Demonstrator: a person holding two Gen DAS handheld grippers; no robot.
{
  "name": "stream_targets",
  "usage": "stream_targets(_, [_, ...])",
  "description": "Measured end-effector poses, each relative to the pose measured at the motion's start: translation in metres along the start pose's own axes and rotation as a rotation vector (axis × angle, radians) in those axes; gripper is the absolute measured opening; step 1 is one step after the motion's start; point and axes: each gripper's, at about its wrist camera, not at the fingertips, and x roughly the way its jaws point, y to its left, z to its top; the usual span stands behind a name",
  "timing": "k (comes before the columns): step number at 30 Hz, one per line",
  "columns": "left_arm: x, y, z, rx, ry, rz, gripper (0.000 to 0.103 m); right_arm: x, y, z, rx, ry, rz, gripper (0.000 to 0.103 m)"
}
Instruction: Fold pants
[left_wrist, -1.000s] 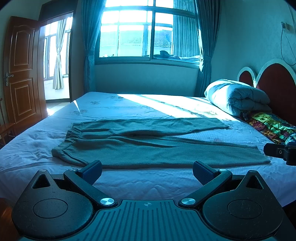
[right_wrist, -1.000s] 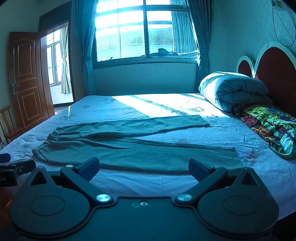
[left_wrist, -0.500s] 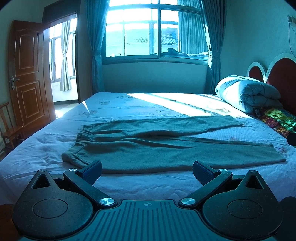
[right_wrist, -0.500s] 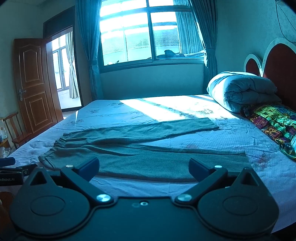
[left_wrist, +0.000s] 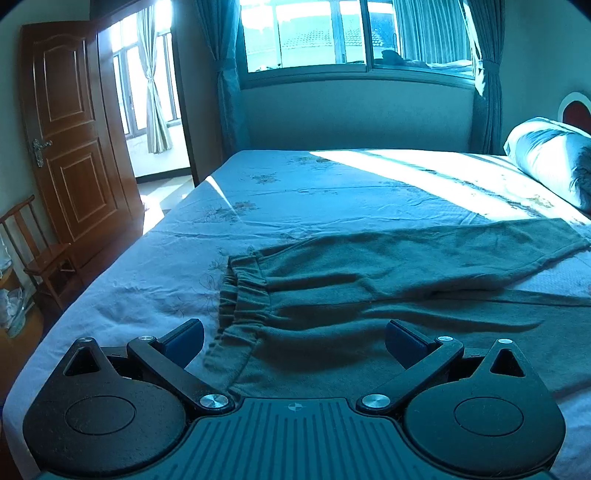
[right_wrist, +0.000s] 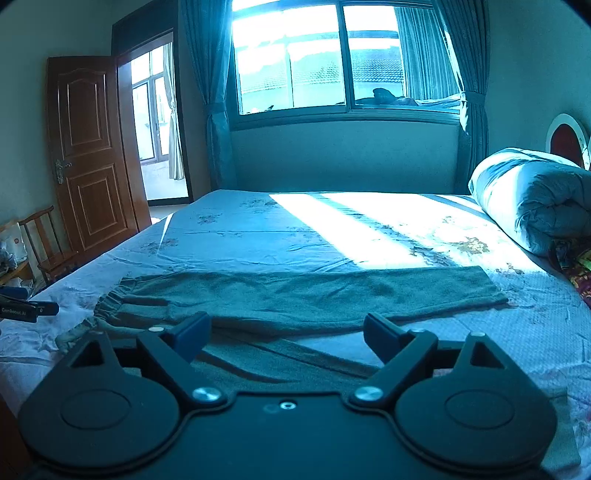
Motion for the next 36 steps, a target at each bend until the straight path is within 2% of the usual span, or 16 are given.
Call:
stream_targets(3, [0.076, 0.024, 0.025, -0.020, 0.046, 0.018, 0.103, 0.065, -0.003, 0.023, -0.028, 0.035, 0.001, 0.084])
stream_targets(6, [0.148, 0.048, 0.035, -0.063, 0.111, 0.034, 0.103, 0.132, -0.001, 0.037, -0.056, 0.089, -0.017, 0.084])
stream_targets(8, [0.196, 0.066, 0.036, -0.086, 0.146, 0.018, 0.103, 0.166, -0.001, 0.040, -0.061, 0.115, -0.015, 0.084])
stream_targets(10, [0.239, 0.081, 0.032, -0.125, 0.191, -0.005, 0.103, 0.195, 0.000, 0.039, -0.064, 0.131, -0.023, 0.084])
stream_targets(13, [0.291, 0.091, 0.025, -0.148, 0.249, -0.051, 0.097, 0.232, -0.003, 0.036, -0.070, 0.158, -0.031, 0.084])
stream_targets(16, [0.331, 0.095, 0.021, -0.197, 0.248, -0.170, 0.097, 0.268, -0.006, 0.031, -0.084, 0.190, -0.043, 0.084])
stream_targets(21, [0.359, 0.087, 0.025, -0.162, 0.230, -0.254, 0.096, 0.306, -0.008, 0.025, -0.096, 0.224, -0.032, 0.085])
stream_targets(23, [0.359, 0.088, 0.030, -0.165, 0.201, -0.276, 0.052, 0.324, -0.009, 0.026, -0.102, 0.240, -0.031, 0.085])
stream_targets(25, [0.361, 0.090, 0.037, -0.204, 0.194, -0.300, 0.038, 0.342, -0.010, 0.030, -0.121, 0.251, -0.023, 0.082])
stream_targets(26, [0.358, 0.086, 0.037, -0.167, 0.180, -0.295, 0.035, 0.350, -0.010, 0.031, -0.137, 0.253, -0.012, 0.080])
stream_targets(28, [0.354, 0.081, 0.036, -0.138, 0.171, -0.286, 0.032, 0.367, -0.009, 0.035, -0.208, 0.275, -0.009, 0.067])
stream_targets(31, [0.349, 0.091, 0.037, -0.168, 0.166, -0.315, 0.030, 0.391, -0.008, 0.038, -0.334, 0.329, 0.035, 0.056])
stream_targets(33, [0.351, 0.092, 0.038, -0.160, 0.181, -0.318, 0.030, 0.403, -0.015, 0.040, -0.345, 0.346, 0.047, 0.048])
stream_targets(36, [0.359, 0.092, 0.041, -0.148, 0.207, -0.314, 0.034, 0.425, -0.023, 0.039, -0.366, 0.407, 0.061, 0.050])
